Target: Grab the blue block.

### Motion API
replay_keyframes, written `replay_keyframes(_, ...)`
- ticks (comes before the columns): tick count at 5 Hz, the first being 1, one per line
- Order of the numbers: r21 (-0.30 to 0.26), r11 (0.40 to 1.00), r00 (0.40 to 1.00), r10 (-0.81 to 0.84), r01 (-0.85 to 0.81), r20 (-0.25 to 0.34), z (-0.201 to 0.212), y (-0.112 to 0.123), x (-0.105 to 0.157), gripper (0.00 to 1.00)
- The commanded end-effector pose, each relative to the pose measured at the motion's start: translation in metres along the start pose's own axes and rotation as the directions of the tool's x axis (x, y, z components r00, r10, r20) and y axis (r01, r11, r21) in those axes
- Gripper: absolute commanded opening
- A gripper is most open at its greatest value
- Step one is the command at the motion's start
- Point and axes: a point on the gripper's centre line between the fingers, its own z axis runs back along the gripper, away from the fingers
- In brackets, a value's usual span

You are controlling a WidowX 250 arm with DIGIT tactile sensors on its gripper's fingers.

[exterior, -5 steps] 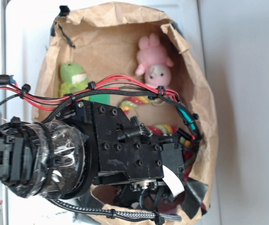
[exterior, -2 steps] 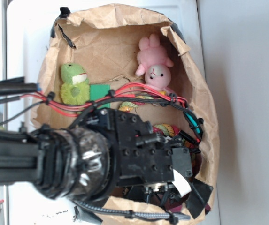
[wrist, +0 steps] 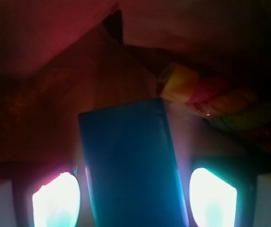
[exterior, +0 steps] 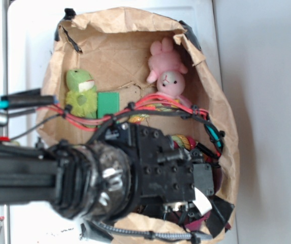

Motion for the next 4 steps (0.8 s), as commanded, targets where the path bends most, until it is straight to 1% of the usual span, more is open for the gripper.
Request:
replay_keyframes(1, 0.02, 0.999, 0.998, -0.032, 0.031, 0.049, 0.0, -0.005, 0.01, 0.02)
replay_keyframes(2, 0.025, 1.0, 0.998, -0.005, 0.003, 0.063, 0.003, -0.002, 0.005, 0.0)
replay_keyframes(3, 0.009, 0.999, 0.995, 0.045, -0.046, 0.089, 0.018, 0.009, -0.001, 0.0)
replay_keyframes(4, 0.007, 0.99, 0.982, 0.135, -0.137, 0.133, 0.045, 0.029, -0.007, 0.0)
